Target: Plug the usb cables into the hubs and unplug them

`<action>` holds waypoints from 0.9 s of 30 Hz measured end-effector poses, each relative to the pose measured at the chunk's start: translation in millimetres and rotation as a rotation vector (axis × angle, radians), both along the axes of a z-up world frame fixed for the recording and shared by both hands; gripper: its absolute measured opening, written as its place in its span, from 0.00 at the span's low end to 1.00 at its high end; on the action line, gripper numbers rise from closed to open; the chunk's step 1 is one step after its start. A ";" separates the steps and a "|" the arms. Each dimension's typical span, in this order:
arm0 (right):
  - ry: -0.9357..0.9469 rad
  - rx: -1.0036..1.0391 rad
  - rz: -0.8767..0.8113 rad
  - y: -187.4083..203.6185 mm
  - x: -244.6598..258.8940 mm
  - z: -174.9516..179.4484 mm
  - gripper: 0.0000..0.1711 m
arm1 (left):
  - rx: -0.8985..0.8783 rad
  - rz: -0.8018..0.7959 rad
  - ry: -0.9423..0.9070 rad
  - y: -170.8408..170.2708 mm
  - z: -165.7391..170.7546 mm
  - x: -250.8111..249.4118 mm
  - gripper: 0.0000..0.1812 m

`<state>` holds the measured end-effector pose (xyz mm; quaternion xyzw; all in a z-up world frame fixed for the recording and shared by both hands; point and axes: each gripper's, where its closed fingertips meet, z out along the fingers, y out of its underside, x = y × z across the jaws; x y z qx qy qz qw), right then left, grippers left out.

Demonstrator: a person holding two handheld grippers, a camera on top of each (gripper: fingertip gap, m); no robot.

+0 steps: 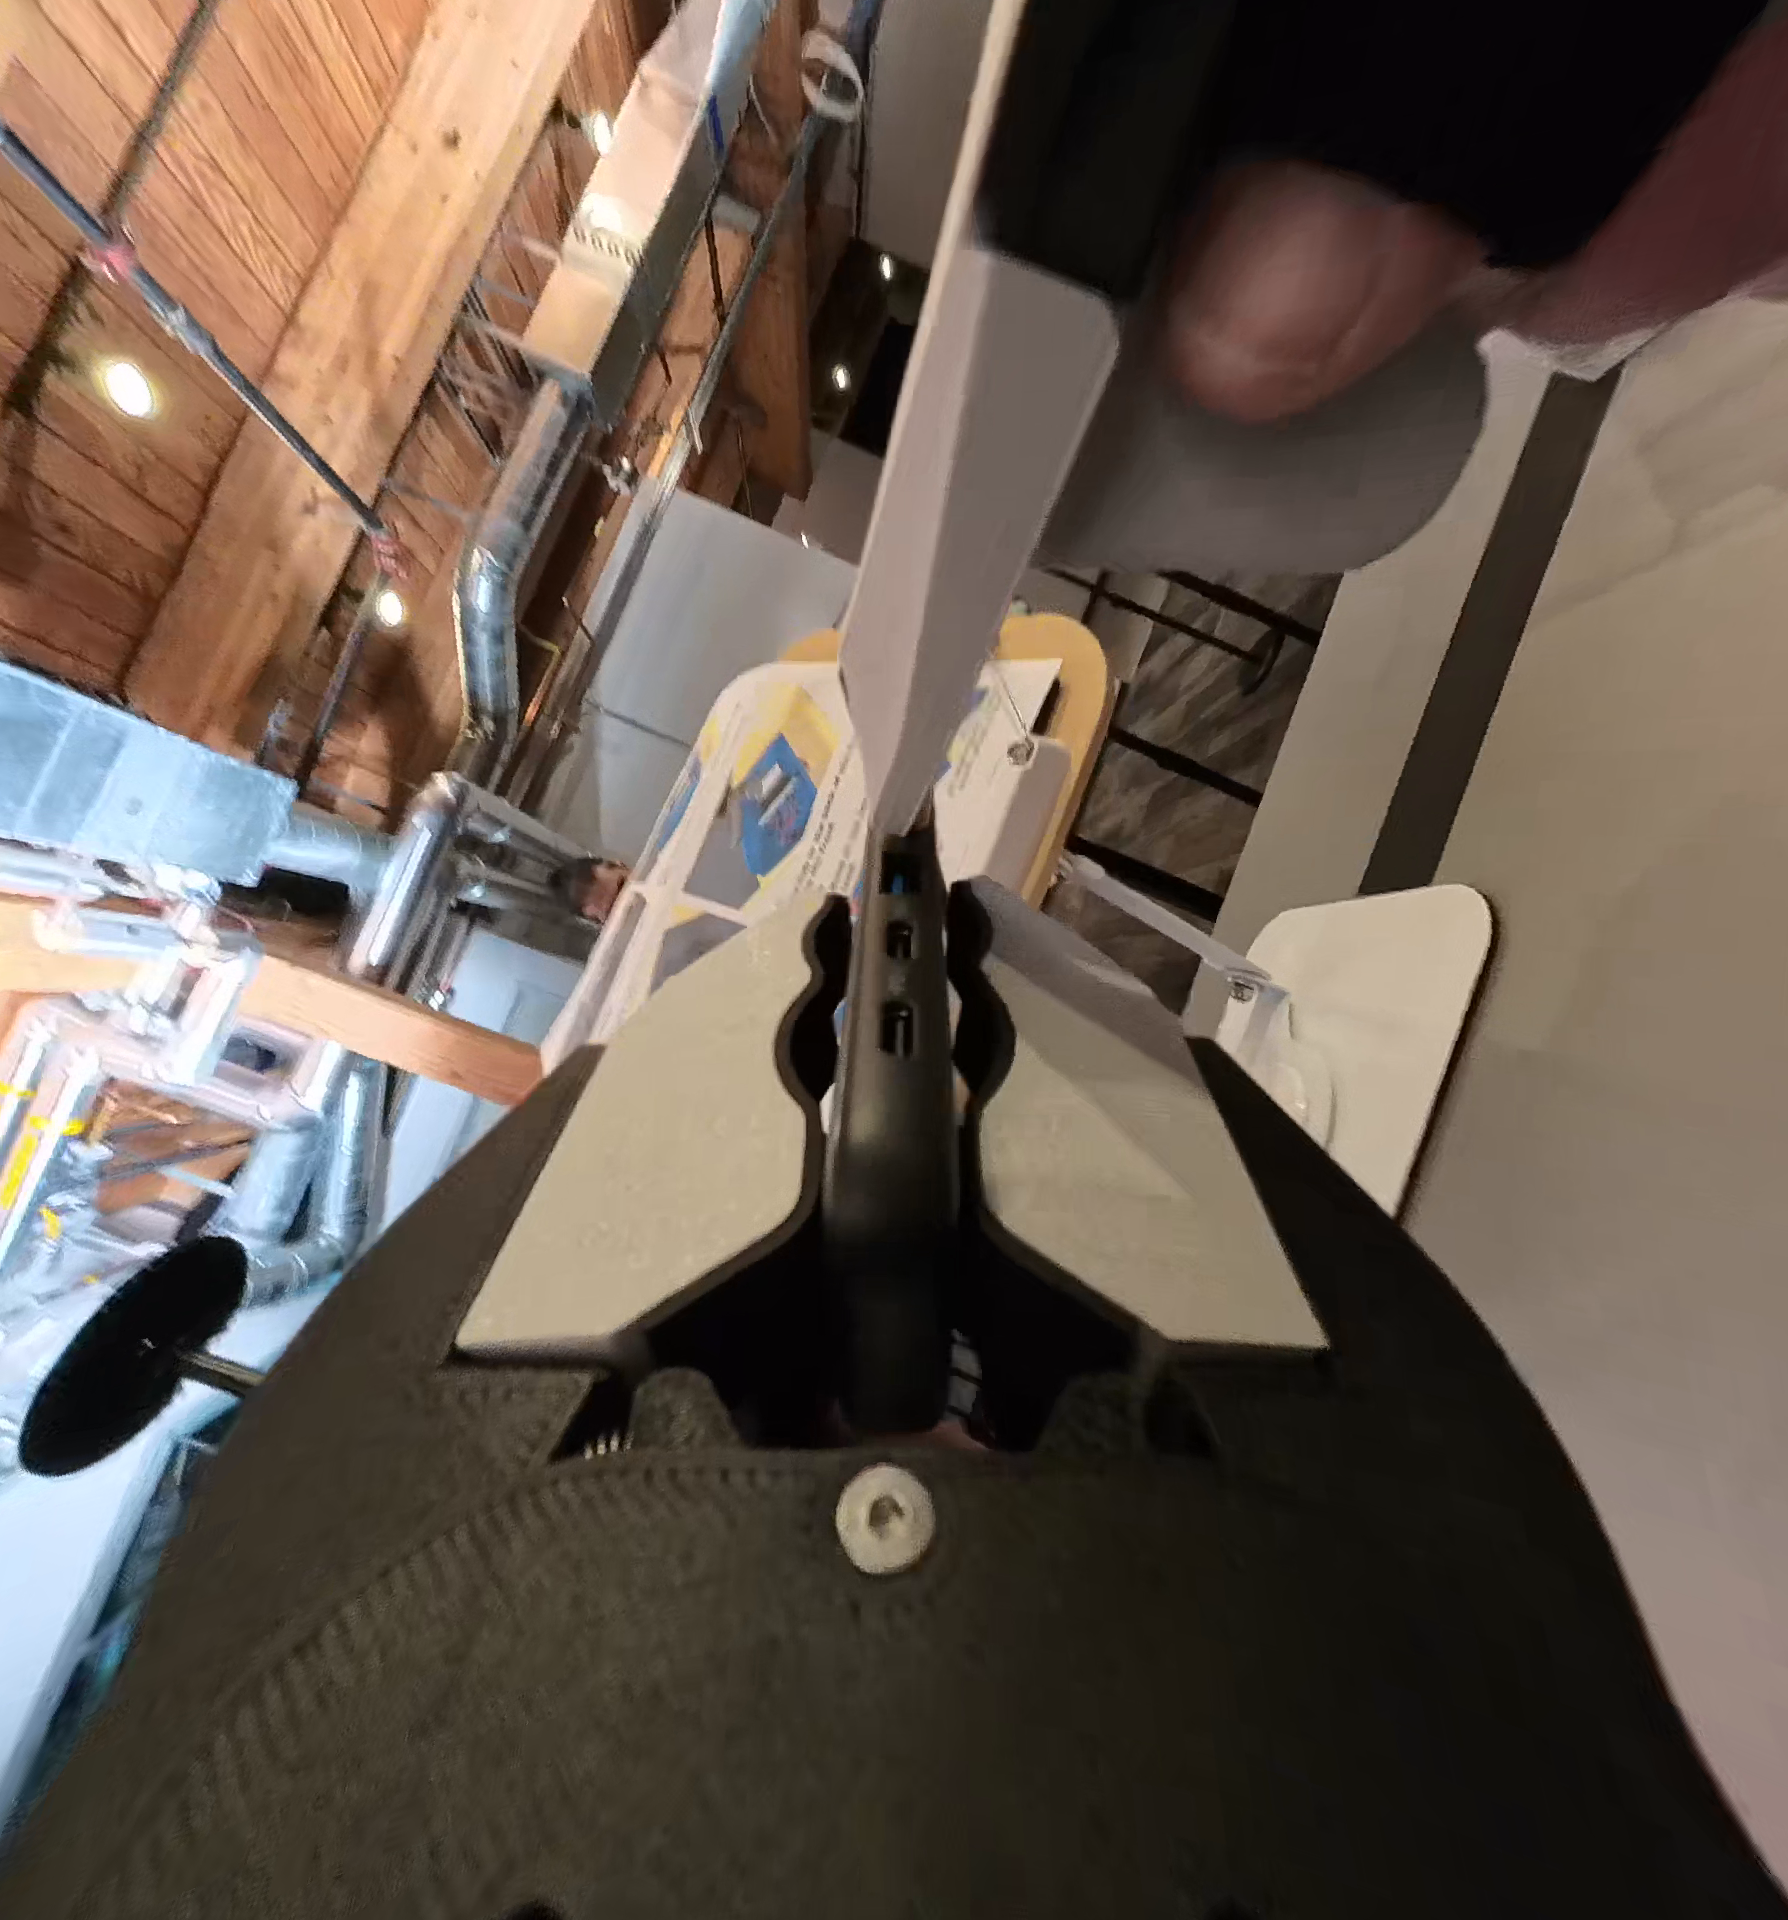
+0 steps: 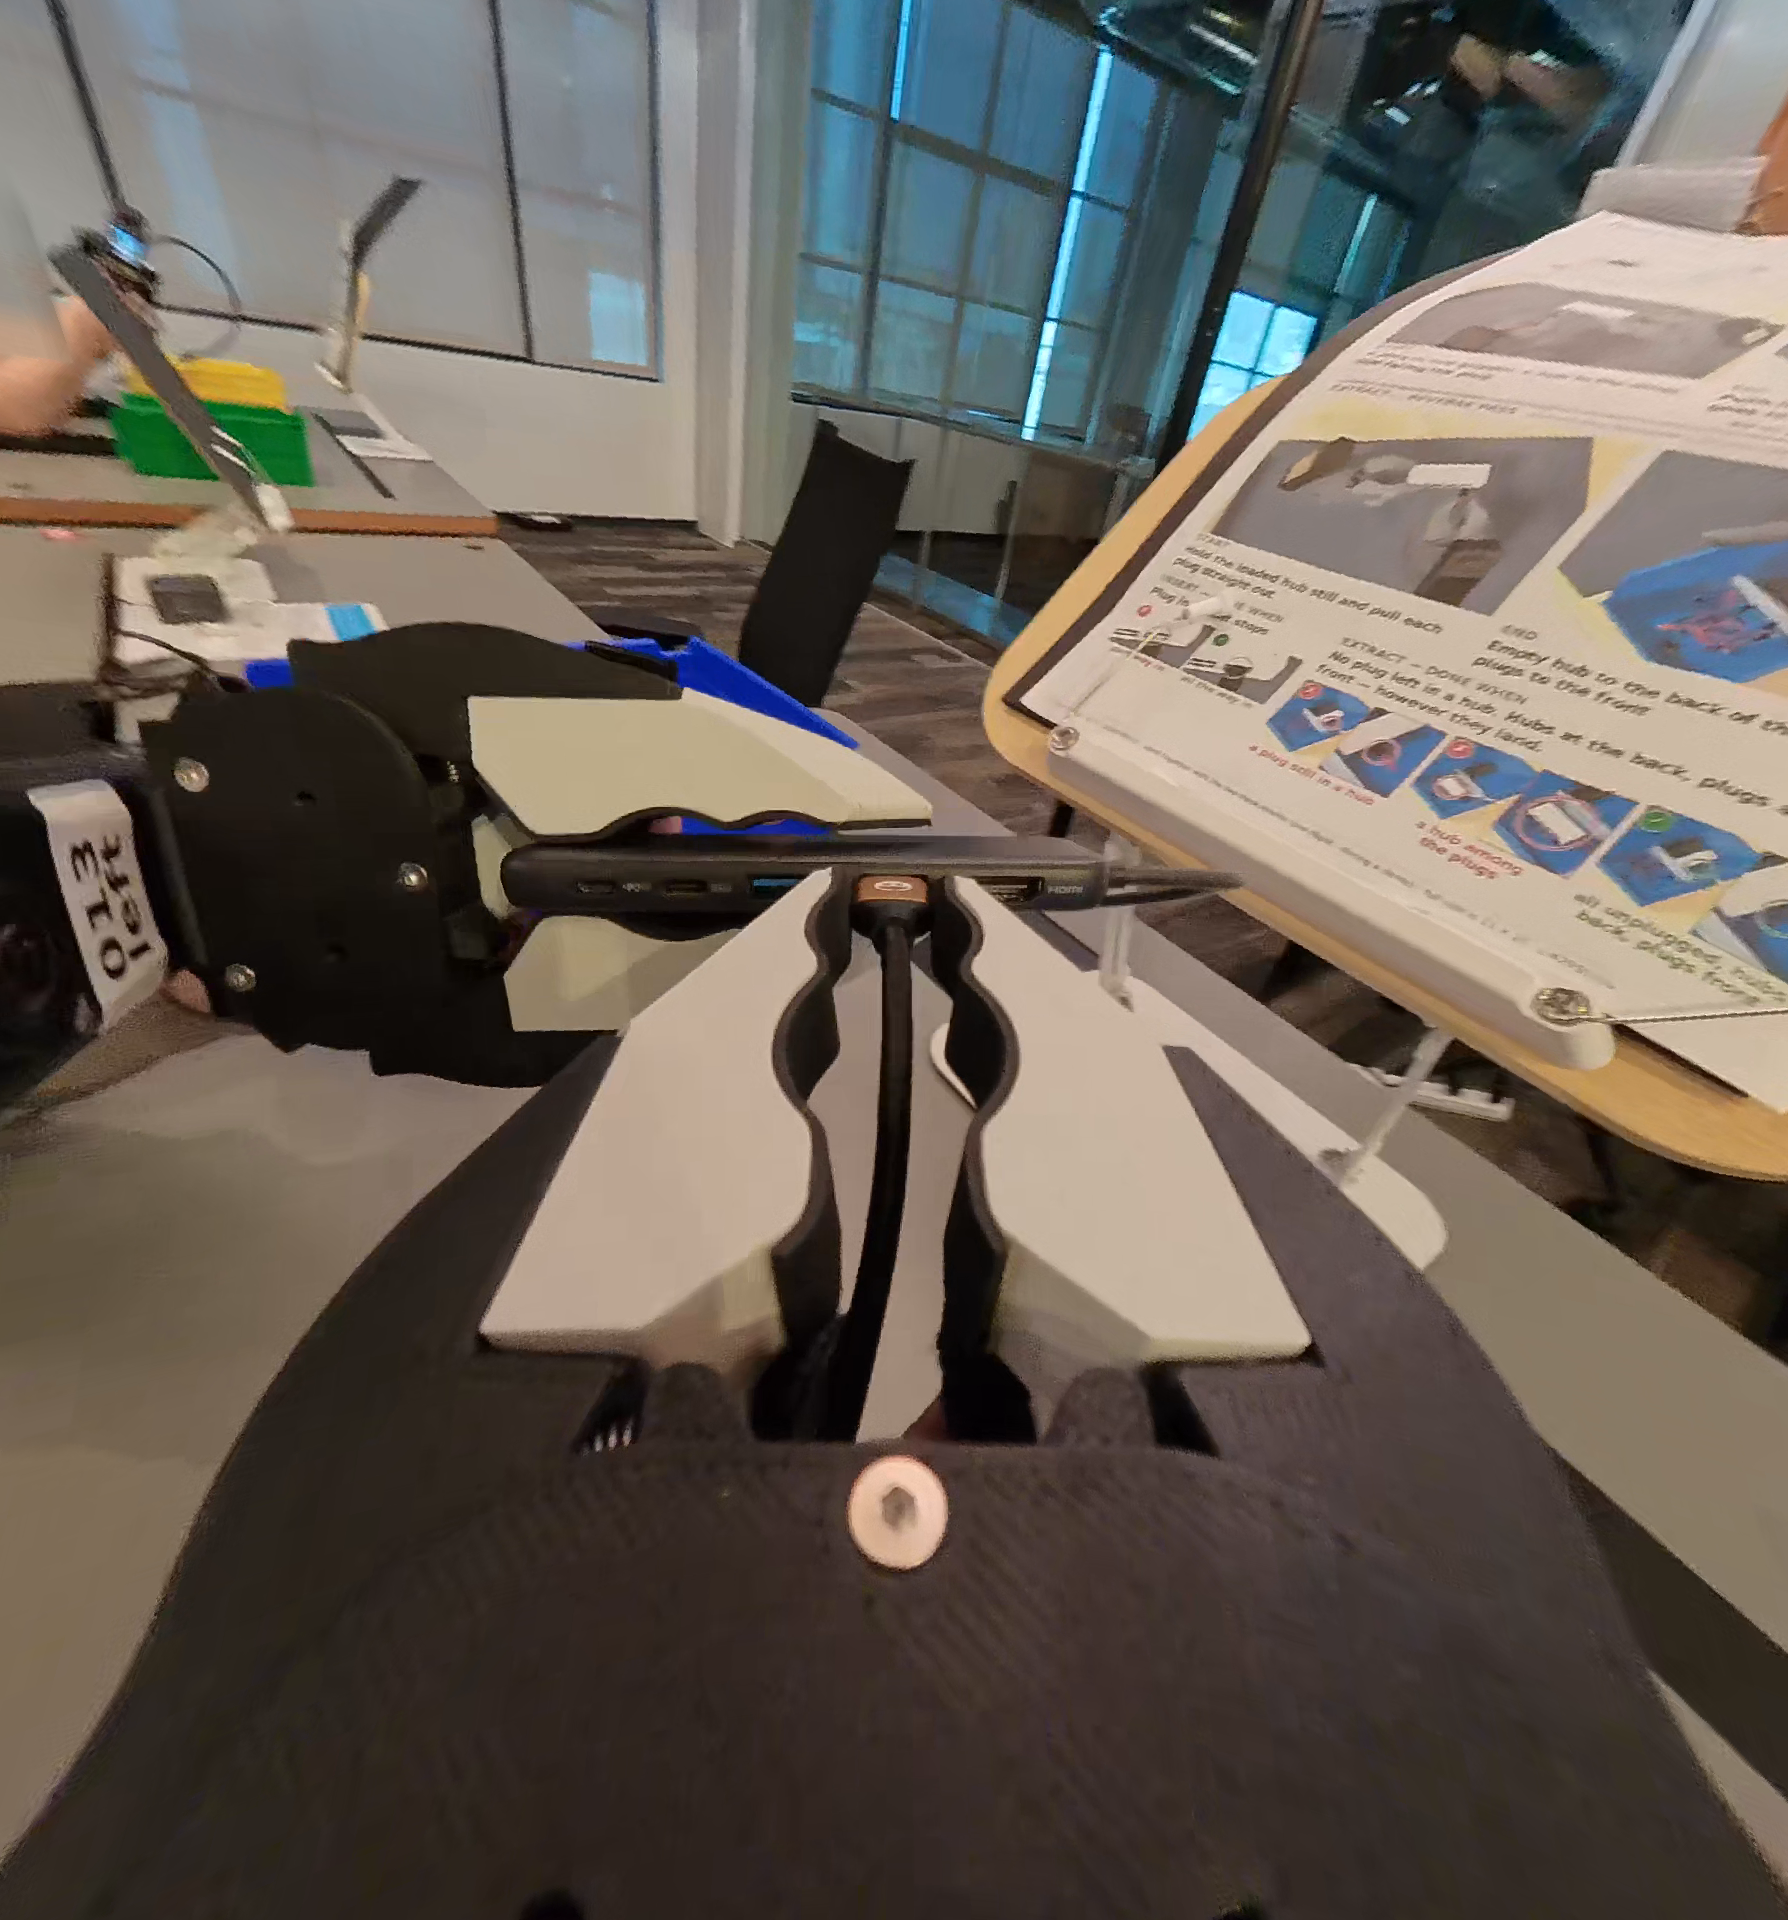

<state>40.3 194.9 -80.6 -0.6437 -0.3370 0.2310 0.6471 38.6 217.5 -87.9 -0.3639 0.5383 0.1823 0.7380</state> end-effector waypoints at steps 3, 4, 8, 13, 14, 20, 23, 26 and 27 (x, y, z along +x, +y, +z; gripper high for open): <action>0.004 -0.017 0.031 -2.0 0.2 0.4 0.07 | 0.010 -0.069 0.026 -8.1 0.8 6.6 0.11; 0.003 -0.015 0.040 -3.3 -0.7 1.1 0.07 | 0.040 -0.089 0.037 -11.9 2.1 8.2 0.14; -0.002 0.010 0.030 -7.4 -2.6 6.4 0.07 | -0.046 -0.057 0.068 -3.1 -7.0 9.2 0.31; -0.020 0.030 0.007 -6.9 -4.2 3.8 0.07 | 0.002 -0.075 -0.005 -9.4 5.6 5.0 0.11; -0.019 0.036 0.000 -6.5 -4.2 3.7 0.07 | -0.013 -0.064 0.004 -7.6 4.1 4.5 0.11; -0.005 0.029 -0.001 -5.1 -5.3 1.2 0.07 | 0.001 -0.032 0.001 -4.6 2.0 0.5 0.10; -0.006 0.040 -0.010 -4.7 -5.2 1.9 0.07 | 0.002 -0.006 -0.009 -1.5 2.8 -1.9 0.10; -0.024 0.072 -0.053 -5.0 -4.9 2.1 0.07 | -0.005 0.011 -0.018 1.2 1.8 -4.0 0.10; -0.035 0.092 -0.077 -5.5 -4.9 2.8 0.07 | -0.011 0.019 -0.023 2.5 1.8 -4.9 0.10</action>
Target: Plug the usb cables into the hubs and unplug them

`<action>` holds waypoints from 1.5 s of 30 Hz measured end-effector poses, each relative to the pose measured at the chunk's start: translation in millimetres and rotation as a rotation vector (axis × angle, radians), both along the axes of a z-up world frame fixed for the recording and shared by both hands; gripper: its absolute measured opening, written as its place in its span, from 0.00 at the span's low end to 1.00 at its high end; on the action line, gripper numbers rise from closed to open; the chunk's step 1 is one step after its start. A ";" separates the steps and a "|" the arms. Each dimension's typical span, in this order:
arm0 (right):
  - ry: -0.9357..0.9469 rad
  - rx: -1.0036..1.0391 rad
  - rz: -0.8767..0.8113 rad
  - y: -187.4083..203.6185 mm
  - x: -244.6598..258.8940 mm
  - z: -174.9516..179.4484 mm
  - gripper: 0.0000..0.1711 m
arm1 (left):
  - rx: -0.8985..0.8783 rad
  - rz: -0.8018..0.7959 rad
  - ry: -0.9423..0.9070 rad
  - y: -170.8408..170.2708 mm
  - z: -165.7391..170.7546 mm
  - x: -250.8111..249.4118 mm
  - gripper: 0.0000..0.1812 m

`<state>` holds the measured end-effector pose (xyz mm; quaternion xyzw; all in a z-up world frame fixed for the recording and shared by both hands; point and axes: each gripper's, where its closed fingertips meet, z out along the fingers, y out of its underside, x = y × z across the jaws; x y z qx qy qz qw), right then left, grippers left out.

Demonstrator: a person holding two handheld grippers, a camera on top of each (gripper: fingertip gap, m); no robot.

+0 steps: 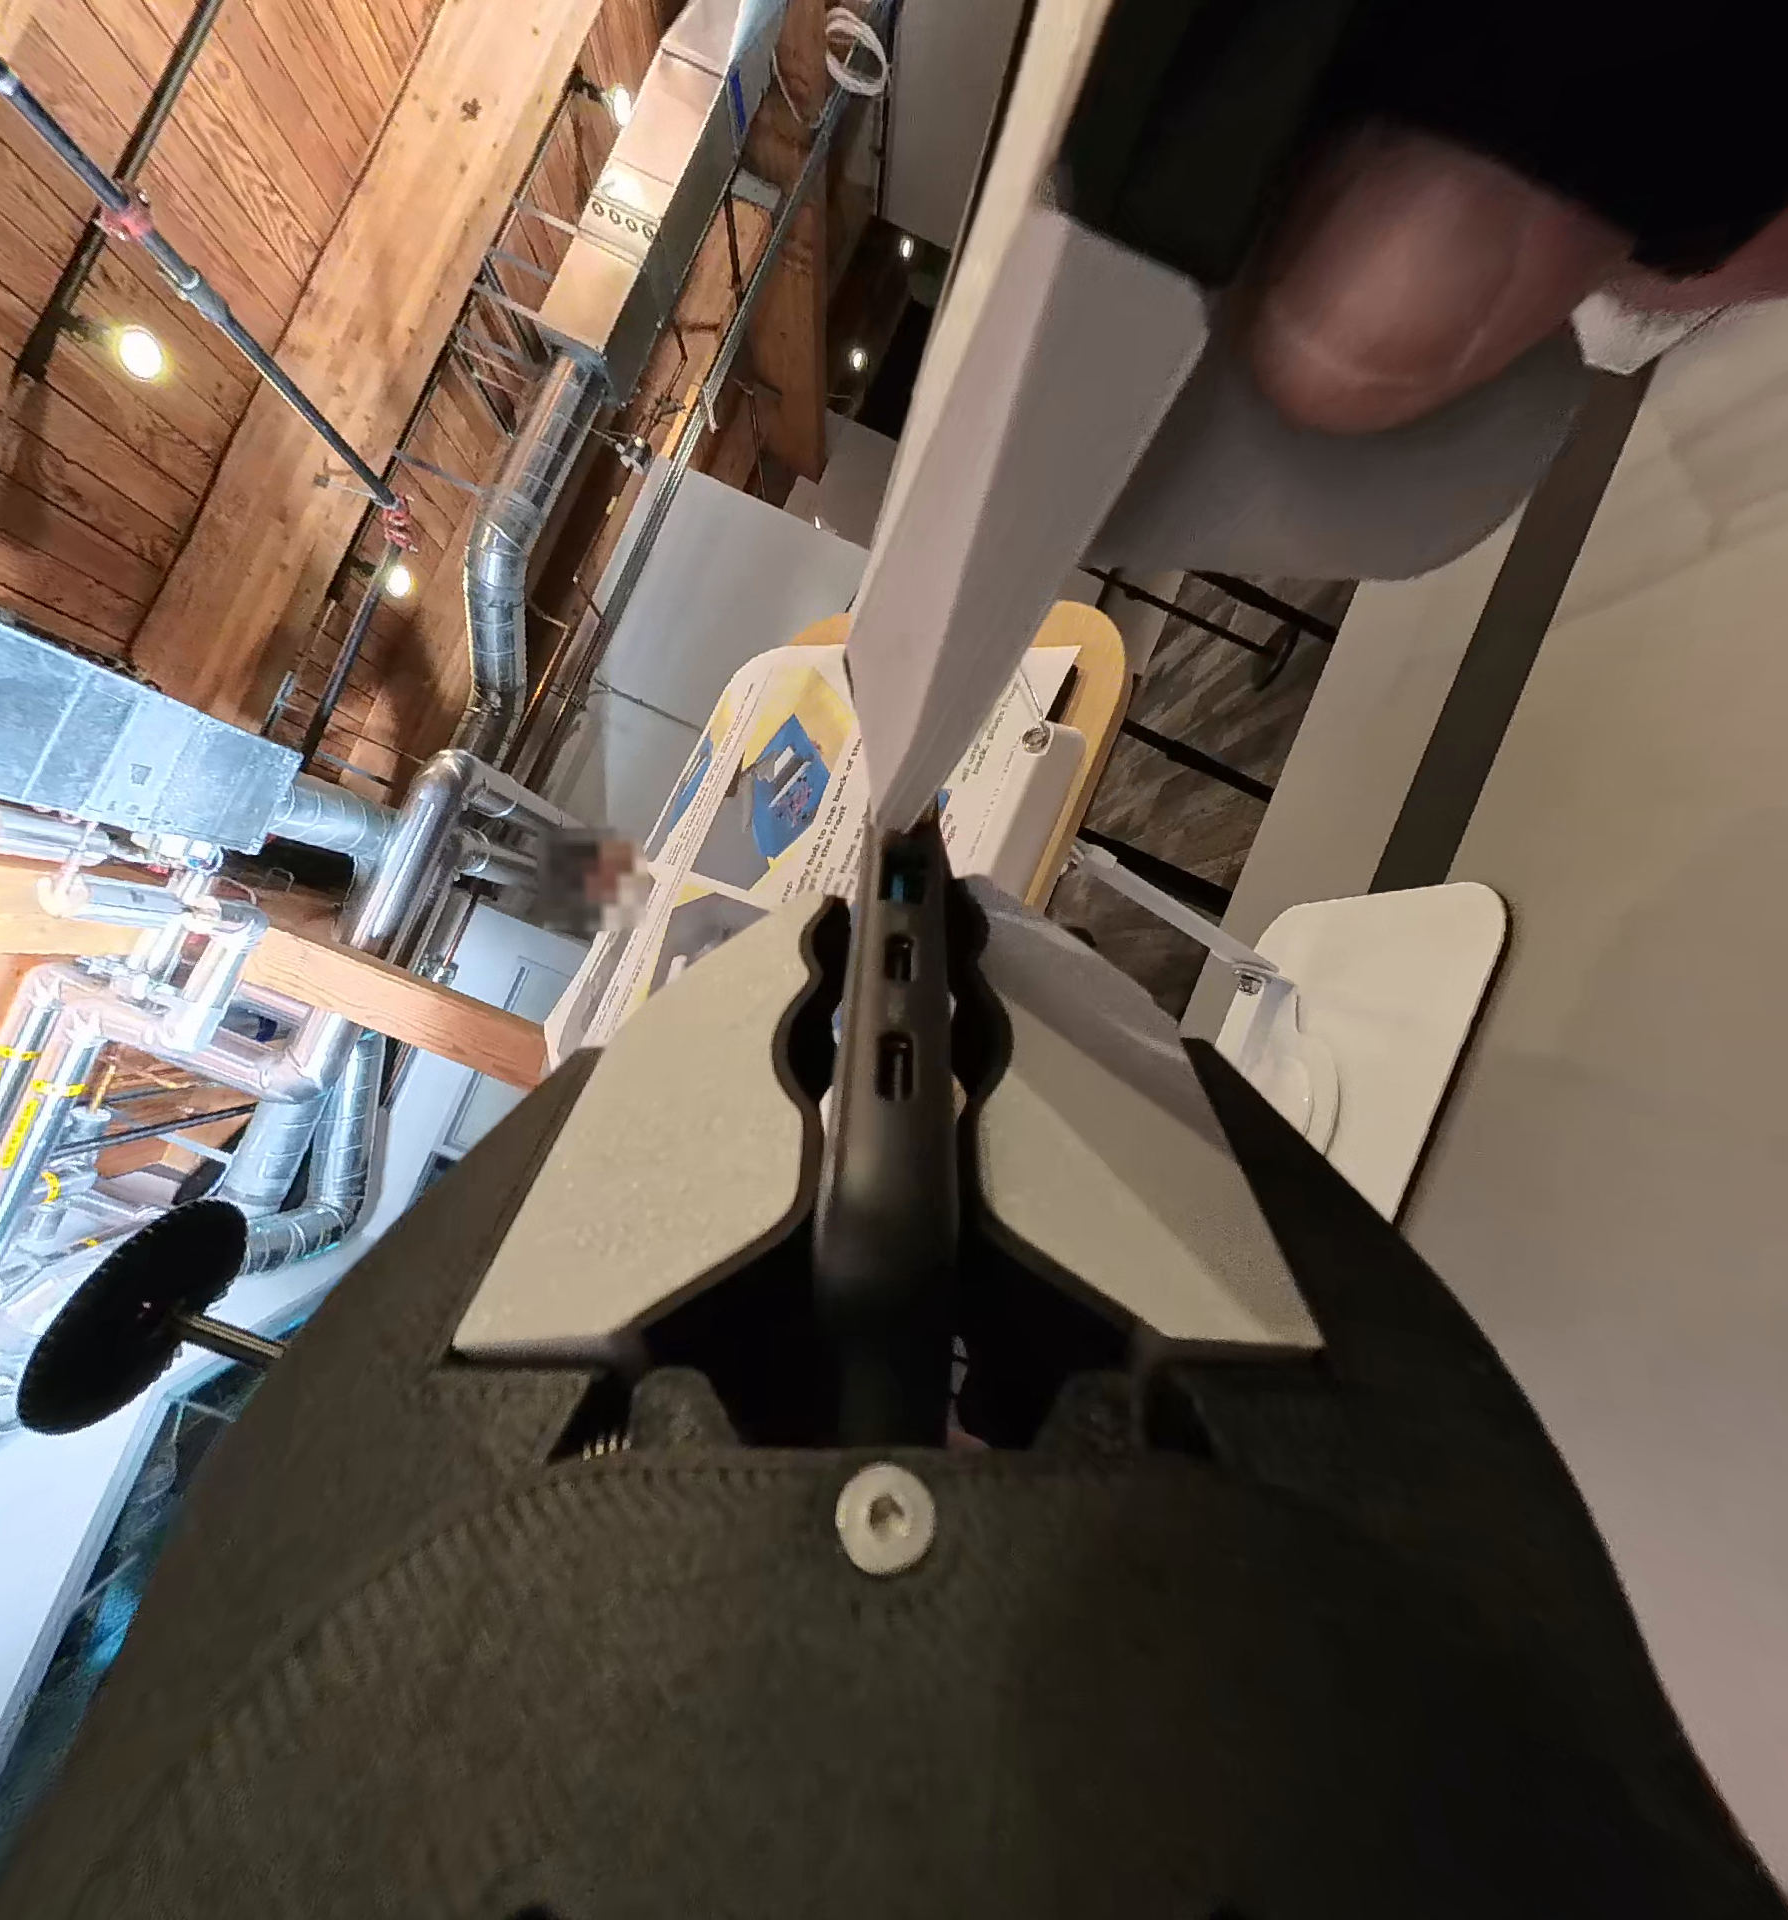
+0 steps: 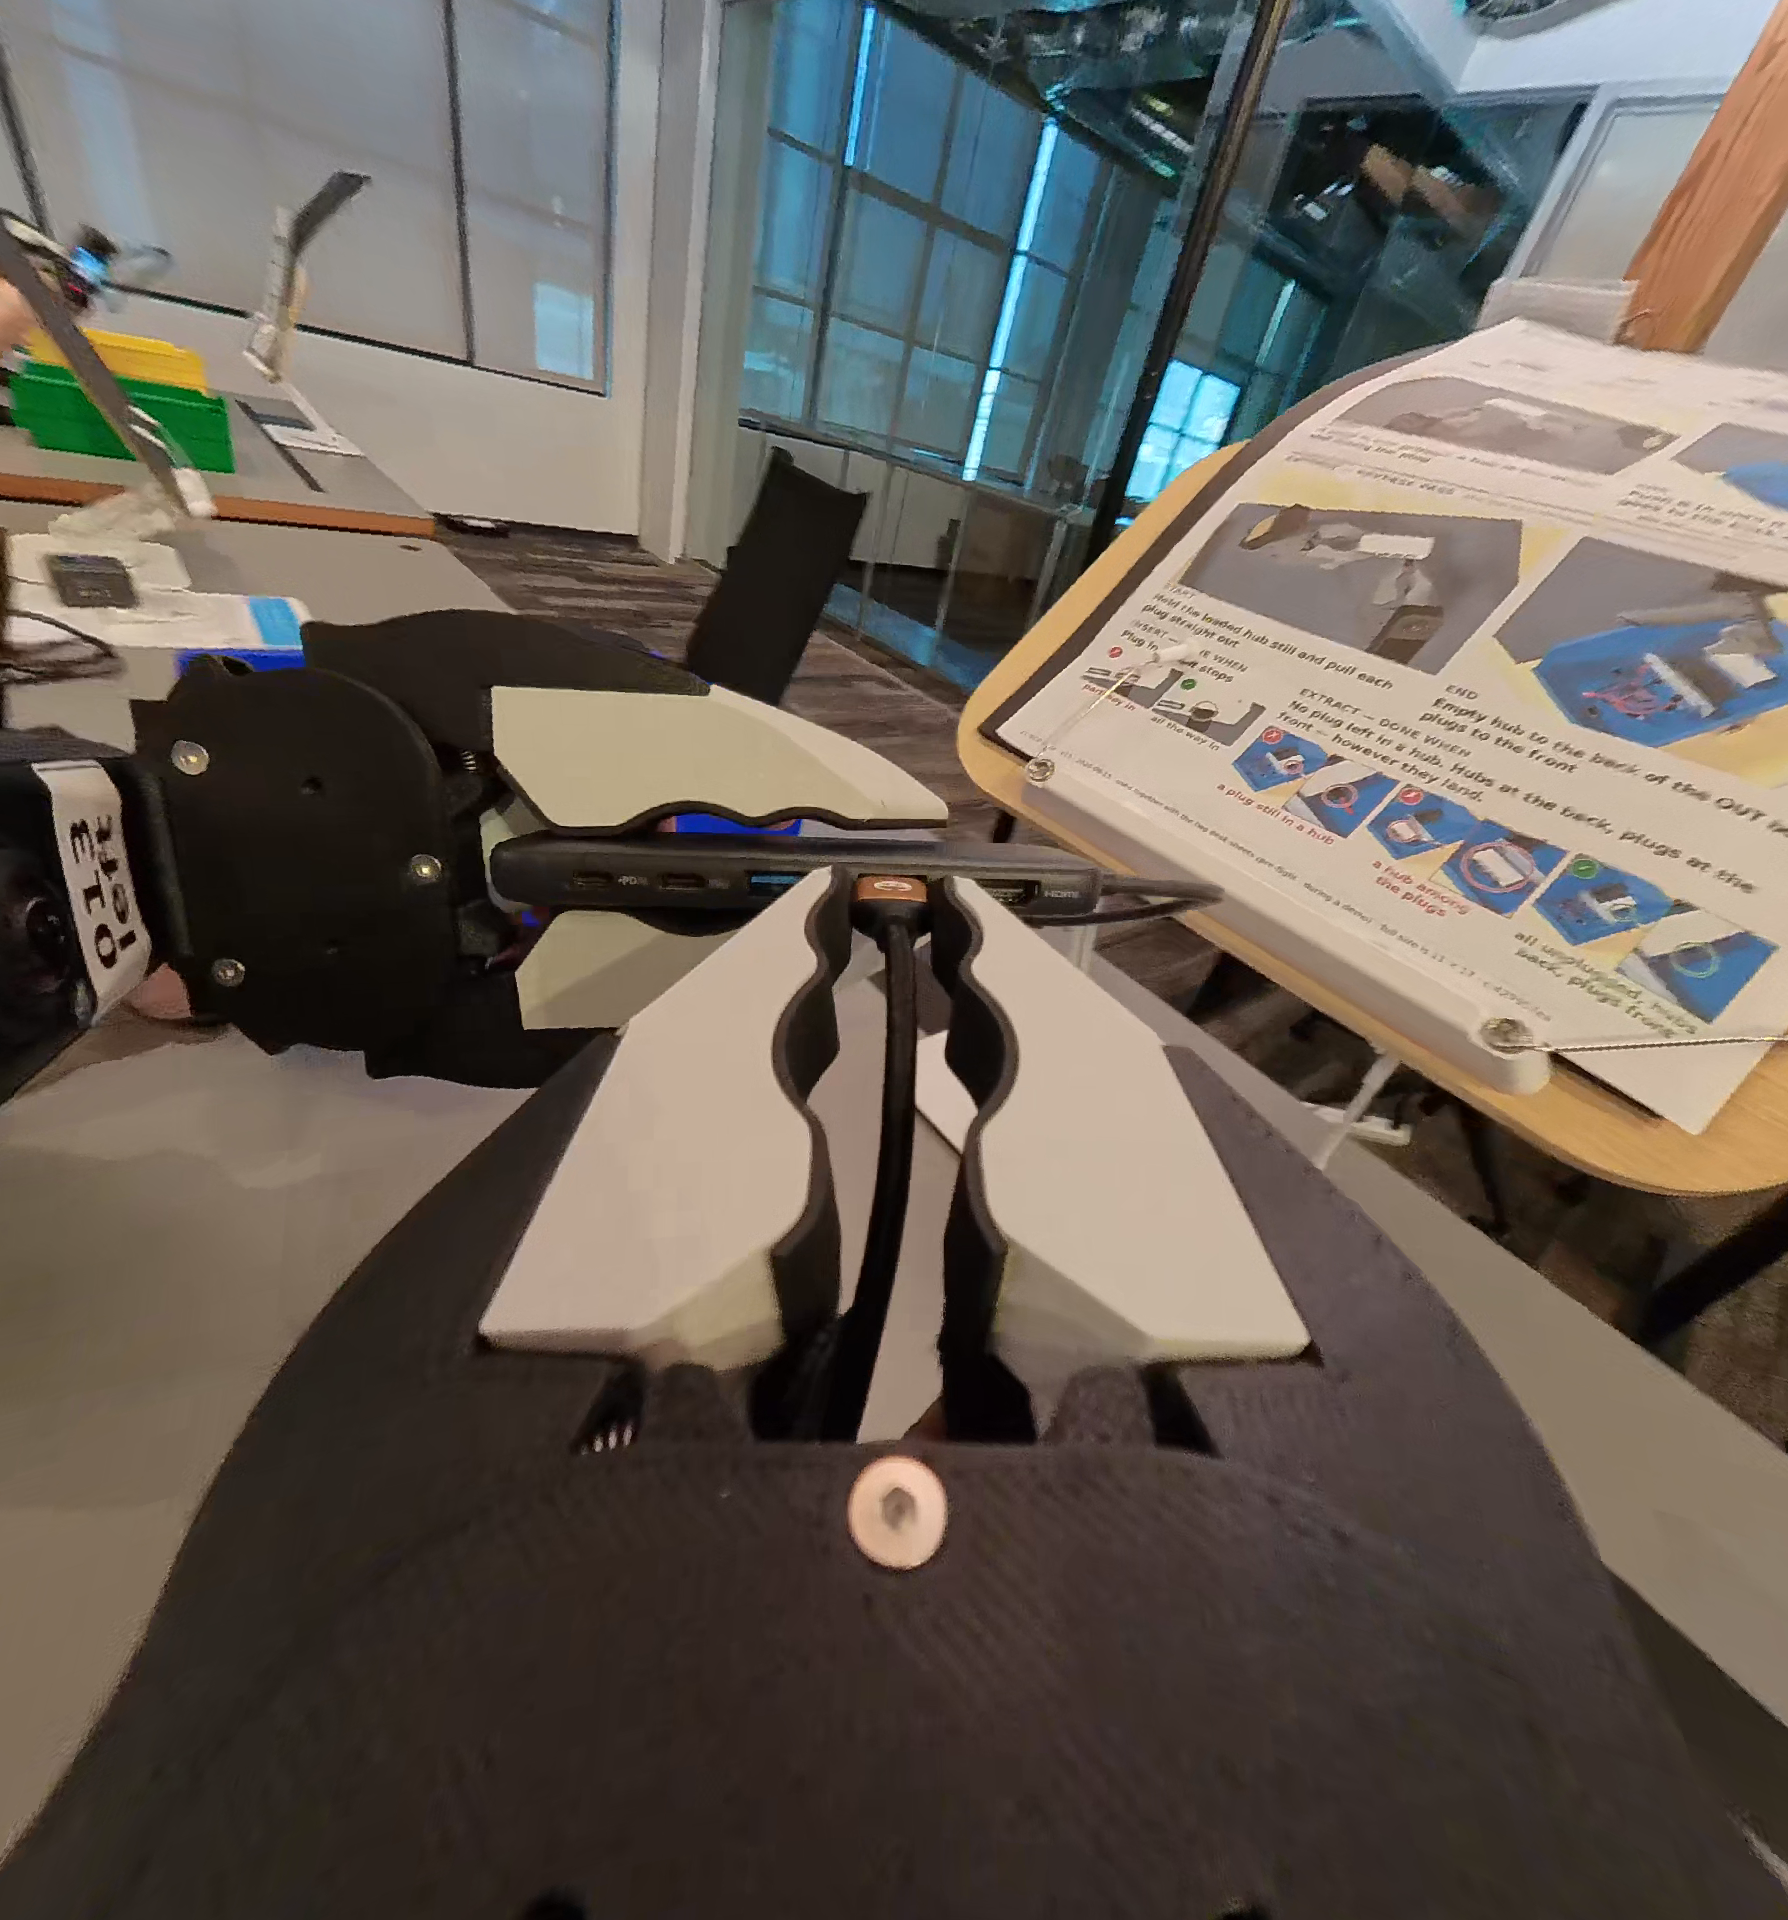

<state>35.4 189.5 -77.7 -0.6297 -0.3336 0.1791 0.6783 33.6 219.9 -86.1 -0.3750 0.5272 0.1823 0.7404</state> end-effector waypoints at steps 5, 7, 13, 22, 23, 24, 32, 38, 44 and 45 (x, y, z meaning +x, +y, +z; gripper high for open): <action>-0.004 0.013 0.029 -4.5 -2.4 3.0 0.07 | 0.011 -0.009 -0.015 -1.5 3.5 -3.6 0.10; 0.032 -0.035 0.097 -6.2 -2.9 4.1 0.07 | 0.012 -0.016 -0.008 -2.8 5.0 -3.9 0.10; 0.064 -0.117 0.195 -4.9 -1.5 -1.3 0.07 | -0.006 -0.022 -0.003 -3.0 -0.3 -1.6 0.10; -0.093 0.119 -0.104 -2.6 0.6 3.2 0.07 | -0.050 0.069 -0.044 11.0 -2.7 -6.2 0.11; -0.081 0.115 -0.105 -3.0 0.3 3.2 0.07 | -0.059 0.067 -0.046 11.8 -3.6 -6.8 0.11; -0.060 0.097 -0.096 -3.3 0.1 2.9 0.07 | -0.059 0.067 -0.048 11.9 -4.0 -7.1 0.11; 0.024 0.006 0.057 -7.2 -2.4 5.8 0.07 | 0.040 -0.057 -0.026 -8.6 7.2 1.3 0.11; 0.051 -0.063 0.139 -8.6 -2.2 6.7 0.07 | 0.069 -0.089 0.032 -18.5 6.3 10.4 0.12; 0.045 -0.122 0.166 -3.2 -0.5 -0.2 0.07 | 0.044 -0.020 0.041 -13.8 0.3 9.3 0.10; 0.041 -0.119 0.150 -1.5 -0.2 -1.4 0.08 | 0.038 -0.011 0.043 -12.7 -0.9 9.5 0.10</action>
